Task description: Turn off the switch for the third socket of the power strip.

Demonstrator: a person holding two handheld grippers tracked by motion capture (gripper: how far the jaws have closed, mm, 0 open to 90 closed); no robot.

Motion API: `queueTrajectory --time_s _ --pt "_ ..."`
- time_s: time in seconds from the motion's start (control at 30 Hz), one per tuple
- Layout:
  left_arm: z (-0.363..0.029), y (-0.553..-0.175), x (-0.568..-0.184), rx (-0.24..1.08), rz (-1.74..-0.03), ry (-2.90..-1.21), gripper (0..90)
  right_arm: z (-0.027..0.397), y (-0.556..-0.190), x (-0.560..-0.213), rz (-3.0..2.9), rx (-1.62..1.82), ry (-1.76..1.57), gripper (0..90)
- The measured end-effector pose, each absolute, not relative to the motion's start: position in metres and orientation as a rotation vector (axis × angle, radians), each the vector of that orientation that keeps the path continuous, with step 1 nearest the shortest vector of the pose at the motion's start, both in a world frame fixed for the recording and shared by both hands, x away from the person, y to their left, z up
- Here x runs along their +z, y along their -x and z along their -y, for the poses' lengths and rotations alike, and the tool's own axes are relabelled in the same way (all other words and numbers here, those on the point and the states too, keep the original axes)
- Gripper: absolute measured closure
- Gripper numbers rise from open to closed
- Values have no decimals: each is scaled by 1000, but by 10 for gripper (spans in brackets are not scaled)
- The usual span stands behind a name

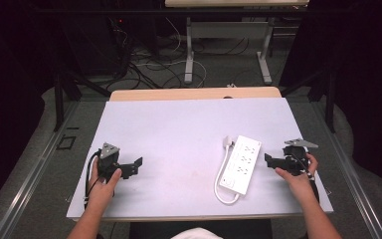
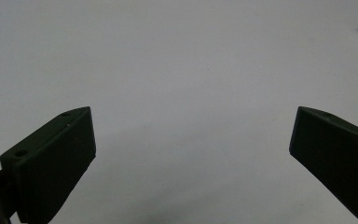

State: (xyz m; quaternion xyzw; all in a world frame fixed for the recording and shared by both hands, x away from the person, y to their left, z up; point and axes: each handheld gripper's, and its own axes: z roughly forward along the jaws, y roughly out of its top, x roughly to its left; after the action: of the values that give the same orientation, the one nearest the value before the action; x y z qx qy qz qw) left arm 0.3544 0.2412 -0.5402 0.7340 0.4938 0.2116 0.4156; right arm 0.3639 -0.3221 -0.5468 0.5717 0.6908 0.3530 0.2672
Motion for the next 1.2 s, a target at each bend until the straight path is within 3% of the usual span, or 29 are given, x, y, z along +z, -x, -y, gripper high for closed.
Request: queueTrajectory --time_s 0.5,1.2 --pt "-242 -354 -540 539 -1237 -1845 4 311 -359 -538 -1882 952 -1469 37" --pt "-241 -353 -540 533 -1238 -1847 5 302 -355 -530 -1915 964 -1418 155"
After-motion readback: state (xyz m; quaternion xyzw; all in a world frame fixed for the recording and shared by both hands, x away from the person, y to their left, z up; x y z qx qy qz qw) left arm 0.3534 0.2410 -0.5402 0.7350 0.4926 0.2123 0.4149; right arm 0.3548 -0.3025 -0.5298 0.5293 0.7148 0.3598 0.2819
